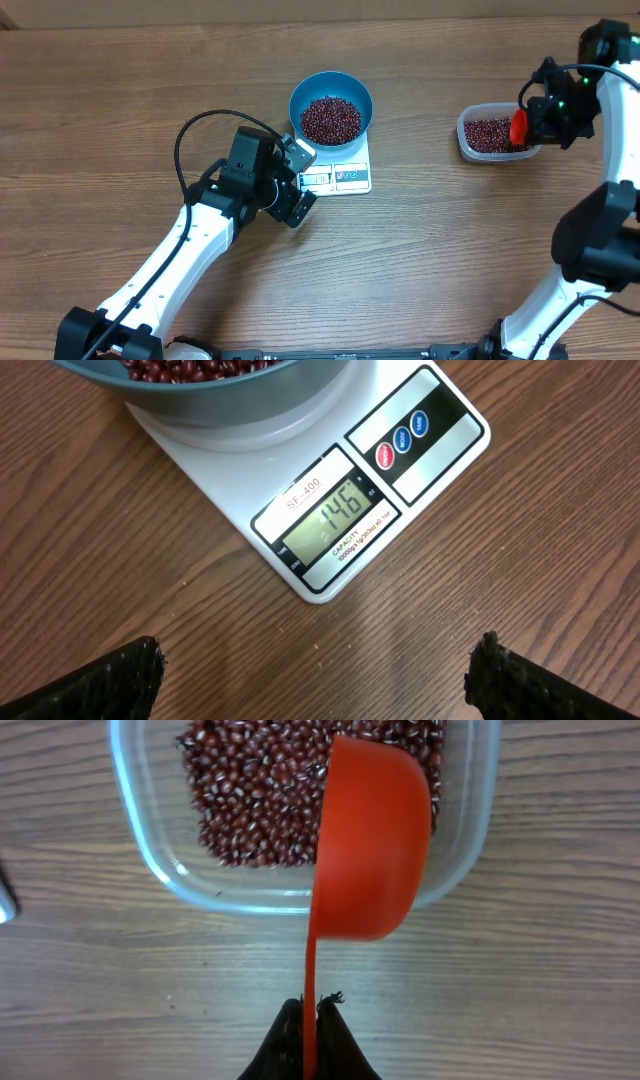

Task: Scoop item into bowl and weigh 150g on scale
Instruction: 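Return the empty scoop right and dip it into the bean tub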

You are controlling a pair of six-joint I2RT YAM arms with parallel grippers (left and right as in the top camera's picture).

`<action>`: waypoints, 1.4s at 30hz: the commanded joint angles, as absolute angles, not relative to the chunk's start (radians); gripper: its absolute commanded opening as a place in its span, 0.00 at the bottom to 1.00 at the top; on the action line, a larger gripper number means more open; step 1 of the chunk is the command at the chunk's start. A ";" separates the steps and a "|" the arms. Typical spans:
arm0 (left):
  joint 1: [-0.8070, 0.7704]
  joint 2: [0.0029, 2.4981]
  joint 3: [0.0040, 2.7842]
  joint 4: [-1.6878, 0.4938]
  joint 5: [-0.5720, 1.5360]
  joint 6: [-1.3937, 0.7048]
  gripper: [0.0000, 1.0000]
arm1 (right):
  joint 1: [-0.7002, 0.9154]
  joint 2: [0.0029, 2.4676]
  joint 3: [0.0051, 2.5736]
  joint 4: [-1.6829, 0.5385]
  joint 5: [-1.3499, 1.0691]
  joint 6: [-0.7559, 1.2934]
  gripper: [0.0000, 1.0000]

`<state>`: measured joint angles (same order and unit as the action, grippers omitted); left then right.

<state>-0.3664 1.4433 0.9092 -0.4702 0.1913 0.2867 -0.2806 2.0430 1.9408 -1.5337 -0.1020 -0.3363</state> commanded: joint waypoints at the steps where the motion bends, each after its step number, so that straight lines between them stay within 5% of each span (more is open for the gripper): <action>1: -0.367 1.451 0.904 -0.467 0.202 0.281 1.00 | -0.281 2.085 1.941 -1.500 -0.087 -0.323 0.04; 28: -0.367 1.451 0.904 -0.467 0.202 0.281 1.00 | -0.183 2.183 1.936 -1.490 0.020 -0.324 0.04; 42: -0.367 1.451 0.904 -0.467 0.202 0.281 1.00 | -0.165 2.186 1.953 -1.552 -0.159 -0.398 0.04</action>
<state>-0.3664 1.4433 0.9092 -0.4702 0.1913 0.2867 -0.1371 2.1799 1.9400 -1.5414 -0.0540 -0.3668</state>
